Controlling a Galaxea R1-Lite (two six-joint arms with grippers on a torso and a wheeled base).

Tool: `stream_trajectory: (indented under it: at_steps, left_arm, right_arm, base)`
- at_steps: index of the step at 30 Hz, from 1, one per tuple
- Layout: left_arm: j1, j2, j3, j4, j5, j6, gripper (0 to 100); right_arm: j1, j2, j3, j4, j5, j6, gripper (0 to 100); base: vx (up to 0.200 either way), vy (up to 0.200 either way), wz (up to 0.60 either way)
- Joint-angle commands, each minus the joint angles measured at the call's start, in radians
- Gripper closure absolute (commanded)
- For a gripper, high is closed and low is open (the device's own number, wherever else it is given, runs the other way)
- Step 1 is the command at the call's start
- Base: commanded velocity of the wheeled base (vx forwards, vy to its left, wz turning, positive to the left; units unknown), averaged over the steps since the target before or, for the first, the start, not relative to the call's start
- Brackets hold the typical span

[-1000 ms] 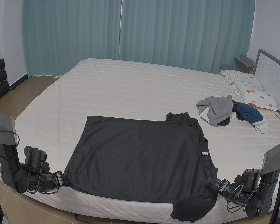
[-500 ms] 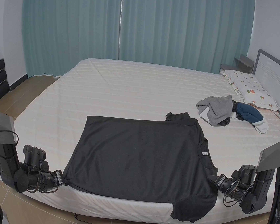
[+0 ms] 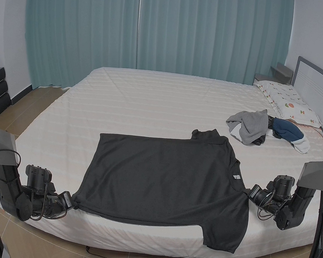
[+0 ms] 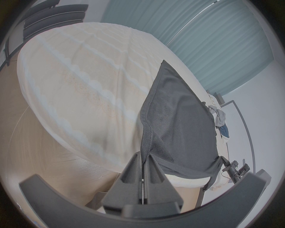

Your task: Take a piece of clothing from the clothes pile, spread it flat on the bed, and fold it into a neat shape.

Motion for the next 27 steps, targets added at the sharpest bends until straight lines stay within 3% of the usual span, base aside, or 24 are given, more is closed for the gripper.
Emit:
stream_trajectory:
  at_steps: [1,8,9,16,24,27]
  left_arm:
    - [-0.001,0.009,0.001,-0.005,0.0,-0.002,100]
    - [-0.001,0.009,0.001,-0.005,0.0,-0.002,100]
    - [-0.001,0.009,0.001,-0.005,0.0,-0.002,100]
    - [-0.001,0.011,0.003,-0.005,0.0,-0.002,100]
    - [-0.001,0.009,0.004,-0.005,0.0,-0.002,100]
    - [-0.001,0.009,0.006,-0.005,0.0,-0.002,100]
  right_arm:
    - [-0.005,0.007,-0.055,0.013,0.0,0.0,100]
    - [-0.004,0.025,-0.09,0.082,0.003,-0.059,100]
    - [-0.005,0.03,-0.087,0.082,0.005,-0.062,0]
    - [-0.057,-0.026,-0.023,0.073,0.04,-0.065,0]
    - [-0.083,-0.167,0.207,0.075,0.192,-0.072,0]
    - [-0.08,-0.171,0.287,0.07,0.236,-0.137,0]
  base:
    - [0.0,0.0,0.0]
    - [0.0,0.0,0.0]
    - [0.0,0.0,0.0]
    - [0.0,0.0,0.0]
    - [0.0,0.0,0.0]
    - [0.0,0.0,0.0]
